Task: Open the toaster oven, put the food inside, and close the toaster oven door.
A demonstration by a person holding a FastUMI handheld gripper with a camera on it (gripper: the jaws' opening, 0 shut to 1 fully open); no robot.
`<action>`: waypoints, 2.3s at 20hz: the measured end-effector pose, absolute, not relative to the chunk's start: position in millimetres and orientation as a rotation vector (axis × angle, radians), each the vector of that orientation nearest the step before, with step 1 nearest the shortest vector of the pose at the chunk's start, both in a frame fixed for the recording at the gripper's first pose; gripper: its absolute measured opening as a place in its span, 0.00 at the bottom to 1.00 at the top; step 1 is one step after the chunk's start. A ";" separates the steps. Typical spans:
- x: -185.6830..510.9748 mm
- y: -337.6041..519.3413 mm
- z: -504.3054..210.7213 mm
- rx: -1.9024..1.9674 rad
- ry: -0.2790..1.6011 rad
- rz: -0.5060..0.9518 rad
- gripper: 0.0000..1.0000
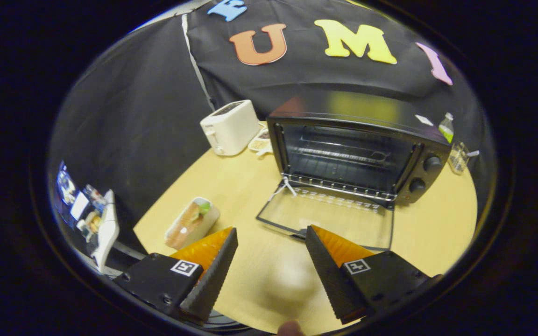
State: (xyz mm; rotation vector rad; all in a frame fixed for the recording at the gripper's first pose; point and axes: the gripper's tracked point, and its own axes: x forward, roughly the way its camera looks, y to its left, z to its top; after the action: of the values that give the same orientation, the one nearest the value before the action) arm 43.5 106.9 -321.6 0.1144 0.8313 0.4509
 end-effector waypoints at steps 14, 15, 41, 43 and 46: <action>30.7 247.1 -362.3 0.558 1.135 0.636 0.94; 34.3 251.5 -366.9 0.576 1.152 0.624 0.92; 52.3 198.5 -286.7 0.770 1.119 0.530 0.35; 62.9 168.4 -275.2 0.812 1.066 0.467 0.35; 77.7 119.4 -264.4 0.864 0.978 0.370 0.34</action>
State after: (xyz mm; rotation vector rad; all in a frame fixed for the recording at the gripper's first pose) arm 77.7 119.4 -264.4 0.8644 0.9783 0.3697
